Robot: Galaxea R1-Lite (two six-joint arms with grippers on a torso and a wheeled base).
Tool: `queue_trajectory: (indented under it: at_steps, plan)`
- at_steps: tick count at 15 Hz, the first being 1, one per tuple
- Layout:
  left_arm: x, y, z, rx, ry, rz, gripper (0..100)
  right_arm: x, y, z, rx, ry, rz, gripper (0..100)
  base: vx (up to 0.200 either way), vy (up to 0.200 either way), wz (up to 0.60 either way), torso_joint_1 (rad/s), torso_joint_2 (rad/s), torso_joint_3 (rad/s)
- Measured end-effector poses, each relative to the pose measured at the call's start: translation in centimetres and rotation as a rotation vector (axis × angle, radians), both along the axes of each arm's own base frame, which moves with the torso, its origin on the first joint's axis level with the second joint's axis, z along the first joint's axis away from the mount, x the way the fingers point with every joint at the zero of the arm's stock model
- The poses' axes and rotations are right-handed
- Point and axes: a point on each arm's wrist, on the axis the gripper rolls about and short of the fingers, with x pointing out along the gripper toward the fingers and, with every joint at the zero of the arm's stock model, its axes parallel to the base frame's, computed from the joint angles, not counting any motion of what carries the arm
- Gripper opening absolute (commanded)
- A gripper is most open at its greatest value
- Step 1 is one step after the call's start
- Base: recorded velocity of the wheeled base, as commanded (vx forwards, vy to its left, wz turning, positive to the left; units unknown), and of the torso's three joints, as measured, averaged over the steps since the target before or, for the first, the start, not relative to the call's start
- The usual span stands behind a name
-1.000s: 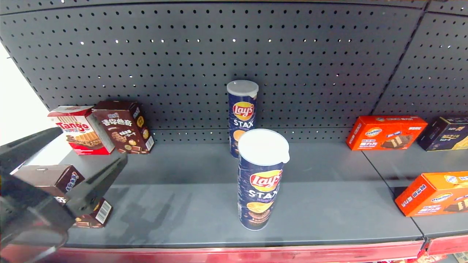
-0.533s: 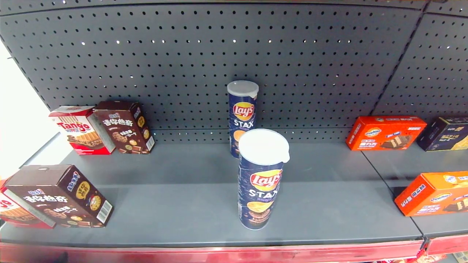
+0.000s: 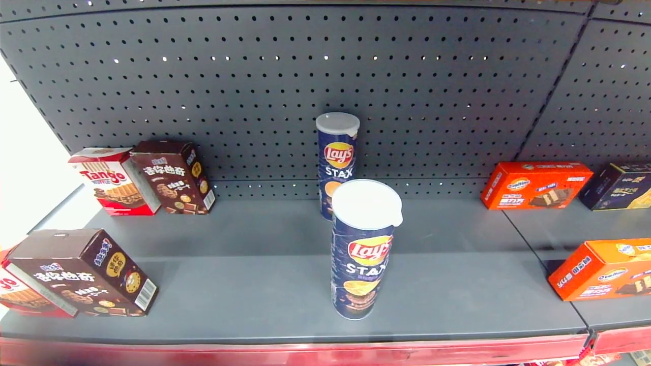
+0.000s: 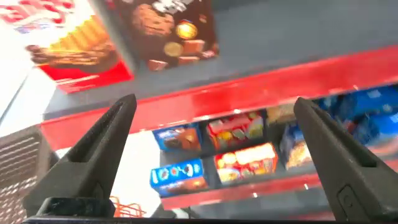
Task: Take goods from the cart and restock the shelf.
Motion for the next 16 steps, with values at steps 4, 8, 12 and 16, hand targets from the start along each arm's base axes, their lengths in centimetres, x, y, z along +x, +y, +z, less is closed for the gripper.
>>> queue_trajectory:
  at_steps: [4,8,12,16]
  plan:
    - [-0.7,0.0,-0.15,-0.034,-0.083,-0.005,100,0.0,0.0,0.0,0.0,0.0,0.0,100,0.0,0.0,0.0,0.0,0.0,0.0]
    - [-0.91,0.02,-0.21,-0.09,-0.105,-0.004,100,0.0,0.0,0.0,0.0,0.0,0.0,100,0.0,0.0,0.0,0.0,0.0,0.0]
    - [-0.92,0.27,-0.86,-0.13,-0.051,0.11,100,0.0,0.0,0.0,0.0,0.0,0.0,100,0.0,0.0,0.0,0.0,0.0,0.0]
    - [-0.93,-0.02,-0.85,-0.122,-0.041,-0.022,100,0.0,0.0,0.0,-0.001,0.001,0.001,100,0.0,0.0,0.0,0.0,0.0,0.0]
